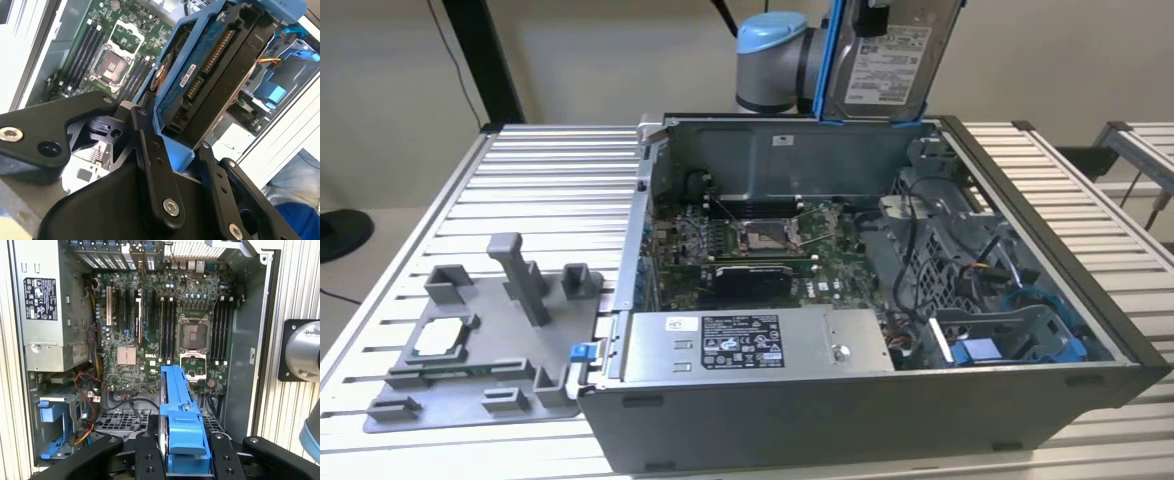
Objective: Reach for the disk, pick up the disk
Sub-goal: 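Pick up the disk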
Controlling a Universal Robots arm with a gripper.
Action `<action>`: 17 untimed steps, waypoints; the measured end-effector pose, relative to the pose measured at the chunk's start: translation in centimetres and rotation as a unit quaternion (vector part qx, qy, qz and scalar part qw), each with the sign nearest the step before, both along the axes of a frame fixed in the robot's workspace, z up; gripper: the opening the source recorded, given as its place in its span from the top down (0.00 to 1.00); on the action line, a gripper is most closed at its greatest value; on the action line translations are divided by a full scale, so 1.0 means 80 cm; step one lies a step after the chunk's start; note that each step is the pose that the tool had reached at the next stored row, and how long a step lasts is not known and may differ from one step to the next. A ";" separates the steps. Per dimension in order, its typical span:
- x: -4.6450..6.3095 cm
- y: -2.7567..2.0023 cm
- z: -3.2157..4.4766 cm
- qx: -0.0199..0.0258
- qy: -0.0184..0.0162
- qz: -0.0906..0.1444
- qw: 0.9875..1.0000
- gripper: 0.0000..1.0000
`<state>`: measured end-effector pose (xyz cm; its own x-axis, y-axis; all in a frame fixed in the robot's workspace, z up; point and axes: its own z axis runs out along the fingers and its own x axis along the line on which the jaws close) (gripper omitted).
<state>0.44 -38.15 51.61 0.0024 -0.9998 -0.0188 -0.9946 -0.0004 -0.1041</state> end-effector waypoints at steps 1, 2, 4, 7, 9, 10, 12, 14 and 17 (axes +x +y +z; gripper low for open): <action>0.002 0.0000 0.0000 0.000 0.000 0.000 1.000 1.00; 0.005 0.0000 0.0000 0.000 0.000 0.000 1.000 1.00; 0.009 0.0000 0.0000 0.000 0.000 0.000 1.000 1.00; 0.015 0.0000 0.0000 0.000 0.000 0.000 1.000 1.00; 0.020 0.0001 0.0001 0.000 0.000 0.000 1.000 1.00; 0.022 0.0000 0.0001 0.000 0.000 0.000 1.000 1.00; 0.026 0.0000 0.0000 0.000 0.000 0.000 1.000 1.00; 0.030 0.0000 0.0000 0.000 0.000 0.000 1.000 1.00; 0.037 0.0000 0.0000 0.000 0.000 0.000 1.000 1.00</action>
